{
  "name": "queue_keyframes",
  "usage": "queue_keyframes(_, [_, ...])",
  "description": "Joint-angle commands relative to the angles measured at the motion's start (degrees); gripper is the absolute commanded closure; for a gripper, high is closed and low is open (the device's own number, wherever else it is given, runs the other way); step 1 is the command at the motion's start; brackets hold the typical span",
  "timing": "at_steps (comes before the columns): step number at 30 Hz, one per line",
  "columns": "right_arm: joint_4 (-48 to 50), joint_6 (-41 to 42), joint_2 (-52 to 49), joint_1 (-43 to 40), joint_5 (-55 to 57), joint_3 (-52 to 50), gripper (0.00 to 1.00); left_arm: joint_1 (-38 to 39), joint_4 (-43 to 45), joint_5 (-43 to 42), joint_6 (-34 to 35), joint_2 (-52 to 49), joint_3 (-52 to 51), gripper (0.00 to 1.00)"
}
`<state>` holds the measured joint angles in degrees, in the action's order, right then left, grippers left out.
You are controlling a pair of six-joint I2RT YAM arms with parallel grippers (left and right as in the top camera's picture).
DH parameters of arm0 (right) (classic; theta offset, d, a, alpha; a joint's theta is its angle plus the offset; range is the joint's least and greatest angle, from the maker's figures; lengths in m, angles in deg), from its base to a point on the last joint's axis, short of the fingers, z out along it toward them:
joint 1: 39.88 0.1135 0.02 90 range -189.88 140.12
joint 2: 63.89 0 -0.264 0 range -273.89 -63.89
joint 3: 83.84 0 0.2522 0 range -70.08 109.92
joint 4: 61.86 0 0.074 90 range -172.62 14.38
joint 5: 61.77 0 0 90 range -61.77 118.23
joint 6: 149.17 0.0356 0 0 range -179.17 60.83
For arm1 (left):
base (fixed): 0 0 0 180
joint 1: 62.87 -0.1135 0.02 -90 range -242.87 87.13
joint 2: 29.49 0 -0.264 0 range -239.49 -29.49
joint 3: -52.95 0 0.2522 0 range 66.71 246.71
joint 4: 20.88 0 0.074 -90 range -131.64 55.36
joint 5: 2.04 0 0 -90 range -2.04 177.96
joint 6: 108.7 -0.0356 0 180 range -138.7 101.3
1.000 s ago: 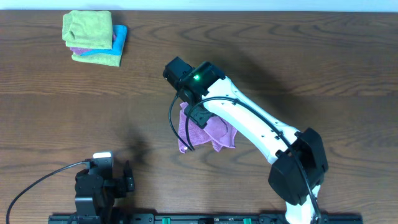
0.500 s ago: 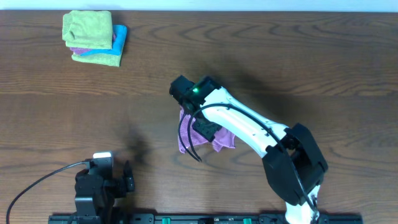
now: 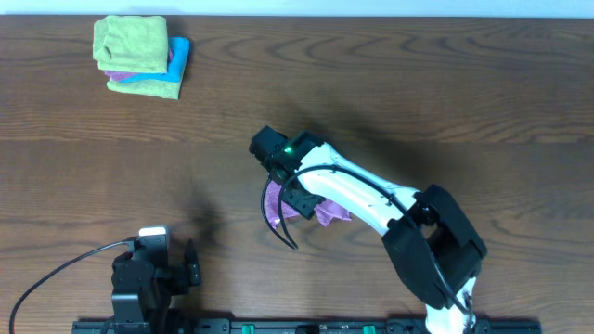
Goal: Fold the cloth
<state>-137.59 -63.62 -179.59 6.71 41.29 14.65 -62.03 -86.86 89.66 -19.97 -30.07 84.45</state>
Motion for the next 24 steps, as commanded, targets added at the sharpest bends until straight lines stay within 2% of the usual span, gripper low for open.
queue_keyframes(1, [1.7,-0.3,0.2,0.2,0.1,-1.2,0.36,-0.3,-1.8,0.2,0.4,0.4,-1.9,0.05])
queue_keyframes(5, [4.5,-0.3,0.2,-0.2,1.1,-2.2,0.44,-0.3,-1.8,0.2,0.4,0.4,-1.9,0.05])
queue_keyframes(8, [5.9,-0.3,0.2,-1.1,2.2,-2.4,0.65,-0.3,-1.8,0.2,0.4,0.4,-1.9,0.05])
queue_keyframes(11, [6.3,-0.3,0.2,-2.2,2.3,-2.4,0.94,-0.3,-1.8,0.2,0.4,0.4,-1.9,0.05])
queue_keyframes(12, [6.3,0.6,0.2,-2.5,3.7,-2.4,0.99,-0.3,-1.8,0.2,0.4,0.4,-1.9,0.05])
queue_keyframes(18, [5.6,4.7,0.4,-2.6,16.0,-1.0,0.99,-0.3,-1.7,0.2,0.4,0.4,-1.9,0.05])
queue_keyframes(24, [6.1,6.3,0.5,-3.3,23.6,2.3,0.99,-0.3,-1.7,0.2,0.4,0.4,-1.9,0.05])
